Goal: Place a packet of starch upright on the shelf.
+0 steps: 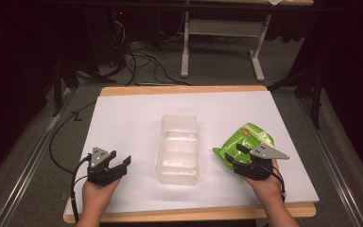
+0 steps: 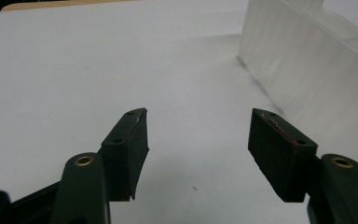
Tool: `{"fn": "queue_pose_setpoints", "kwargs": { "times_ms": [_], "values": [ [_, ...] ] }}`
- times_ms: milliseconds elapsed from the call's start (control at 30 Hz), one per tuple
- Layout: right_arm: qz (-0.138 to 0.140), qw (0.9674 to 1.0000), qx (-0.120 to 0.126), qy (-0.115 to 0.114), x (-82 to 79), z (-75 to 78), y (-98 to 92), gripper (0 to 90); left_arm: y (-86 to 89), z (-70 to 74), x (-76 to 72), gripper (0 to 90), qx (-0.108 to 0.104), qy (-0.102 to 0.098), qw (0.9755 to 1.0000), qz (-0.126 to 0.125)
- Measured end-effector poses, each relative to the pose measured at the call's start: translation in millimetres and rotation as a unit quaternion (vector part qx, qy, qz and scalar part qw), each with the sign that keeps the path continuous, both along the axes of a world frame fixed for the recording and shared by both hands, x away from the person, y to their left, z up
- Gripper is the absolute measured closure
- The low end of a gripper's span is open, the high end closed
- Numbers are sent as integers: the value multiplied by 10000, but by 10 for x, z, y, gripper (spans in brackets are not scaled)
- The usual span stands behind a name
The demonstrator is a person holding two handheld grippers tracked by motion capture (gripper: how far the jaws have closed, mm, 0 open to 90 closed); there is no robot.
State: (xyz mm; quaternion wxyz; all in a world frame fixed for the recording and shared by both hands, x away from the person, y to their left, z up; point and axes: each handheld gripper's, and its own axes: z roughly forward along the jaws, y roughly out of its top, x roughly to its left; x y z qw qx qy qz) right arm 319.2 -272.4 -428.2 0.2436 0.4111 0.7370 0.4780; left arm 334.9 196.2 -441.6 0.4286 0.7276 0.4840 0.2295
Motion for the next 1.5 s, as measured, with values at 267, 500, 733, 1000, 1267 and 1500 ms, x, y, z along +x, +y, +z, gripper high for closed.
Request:
{"fn": "queue_pose_setpoints", "kwargs": {
  "times_ms": [267,500,733,1000,1267,1500],
  "values": [
    [66,9999,16,-141,-30,1,-48,461,-7,-51,14,556,108,208,9997,-77],
    [53,10000,-8,-28,-10,-13,-56,450,-56,-31,-4,538,93,73,9997,-204],
    [-3,10000,8,54,3,-24,-75,444,-140,-42,-24,564,-60,57,9985,-541],
    [-62,9999,-53,74,29,-34,-100,444,-293,-99,-66,587,233,-89,9965,-798],
    [-241,9997,8,84,38,-32,-168,447,-452,-115,-113,689,61,-7,9954,-955],
    [-456,9989,18,98,97,-32,-281,446,-543,-136,-126,831,-70,243,9944,-1022]
  ]
}}
